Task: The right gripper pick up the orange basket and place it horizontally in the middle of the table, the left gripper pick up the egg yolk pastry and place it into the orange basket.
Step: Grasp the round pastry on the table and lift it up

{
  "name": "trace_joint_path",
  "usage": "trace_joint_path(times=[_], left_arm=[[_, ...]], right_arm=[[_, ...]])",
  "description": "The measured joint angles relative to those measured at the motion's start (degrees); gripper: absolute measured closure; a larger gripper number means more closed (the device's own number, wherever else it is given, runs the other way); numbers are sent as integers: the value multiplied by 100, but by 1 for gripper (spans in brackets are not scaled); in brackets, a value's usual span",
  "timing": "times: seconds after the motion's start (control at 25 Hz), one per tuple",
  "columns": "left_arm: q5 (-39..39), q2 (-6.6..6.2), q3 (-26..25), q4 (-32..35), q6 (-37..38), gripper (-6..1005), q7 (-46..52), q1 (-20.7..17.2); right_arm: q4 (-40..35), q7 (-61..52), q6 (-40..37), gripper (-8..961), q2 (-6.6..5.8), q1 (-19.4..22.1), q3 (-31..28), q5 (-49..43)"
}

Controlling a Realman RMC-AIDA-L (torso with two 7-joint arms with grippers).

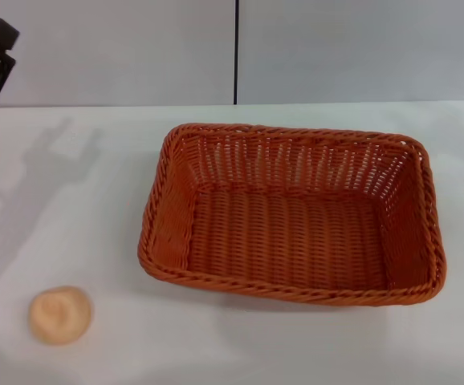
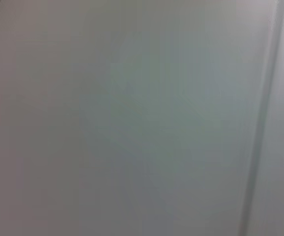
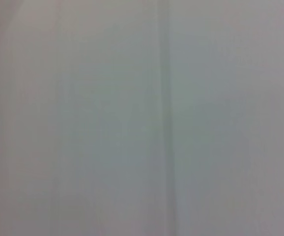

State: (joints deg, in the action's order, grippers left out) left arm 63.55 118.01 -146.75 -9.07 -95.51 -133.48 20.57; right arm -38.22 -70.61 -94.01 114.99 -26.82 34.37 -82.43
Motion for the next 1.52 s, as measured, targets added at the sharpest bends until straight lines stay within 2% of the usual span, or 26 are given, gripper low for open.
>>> trace_joint_path(times=[0.04, 0.12, 0.16, 0.2, 0.24, 0.32, 0.36, 0.4, 0.48, 0.52, 0.56, 0.64, 0.76, 0.8, 0.84, 1.0, 1.16, 1.2, 1.52], left_arm=[[0, 0, 0, 0, 0, 438, 0, 0], [0, 0, 0, 0, 0, 439, 0, 0], [1, -7, 239, -241, -65, 439, 155, -65], [1, -7, 239, -241, -65, 439, 155, -65], [2, -90, 834, -881, -165, 440, 595, -288], [2, -90, 834, -881, -165, 440, 595, -288], [10, -163, 1128, -1094, -197, 441, 735, -378], [175, -428, 1743, -1356, -380, 441, 962, -507], [480, -595, 1897, -1367, -549, 441, 1035, -520], [480, -595, 1897, -1367, -549, 442, 1035, -520], [756, -683, 1931, -1367, -654, 442, 1068, -523], [1240, -764, 1933, -1374, -731, 443, 1134, -527], [1240, -764, 1933, -1374, -731, 443, 1134, -527], [1799, -819, 1911, -1380, -739, 444, 1228, -517], [2068, -822, 1882, -1383, -718, 444, 1232, -525], [2370, -824, 1860, -1331, -555, 445, 1220, -635], [2412, -827, 1862, -1315, -448, 446, 1204, -750], [2447, -863, 1887, -1309, -406, 447, 1201, -869], [2602, -891, 1873, -1302, -401, 449, 1231, -905]], right_arm=[[296, 292, -44, 512, 70, 330, -146, 480], [446, 403, -66, 512, 92, 493, -215, 678], [577, 471, -77, 512, 101, 632, -272, 814], [739, 554, -81, 512, 112, 770, -364, 962], [857, 608, -78, 512, 124, 861, -449, 1061], [1189, 769, -62, 512, 158, 1030, -798, 1197], [1356, 835, -57, 512, 172, 1097, -1027, 1226], [1493, 886, -54, 512, 181, 1151, -1222, 1233], [1687, 935, -50, 512, 181, 1216, -1482, 1237], [1756, 936, -49, 512, 174, 1240, -1566, 1238], [1800, 883, -51, 512, 154, 1254, -1636, 1242], [1853, 639, -70, 512, 119, 1265, -1805, 1246], [1841, 312, -153, 512, 94, 1245, -2207, 1252], [1837, 296, -181, 512, 90, 1238, -2272, 1252], [1836, 282, -211, 512, 85, 1230, -2335, 1253], [1872, 269, -227, 512, 57, 1192, -2383, 1287], [1887, 258, -200, 512, 59, 1115, -2367, 1294], [1888, 257, -197, 512, 64, 1100, -2368, 1294], [1952, 254, -101, 512, 81, 997, -2336, 1294]])
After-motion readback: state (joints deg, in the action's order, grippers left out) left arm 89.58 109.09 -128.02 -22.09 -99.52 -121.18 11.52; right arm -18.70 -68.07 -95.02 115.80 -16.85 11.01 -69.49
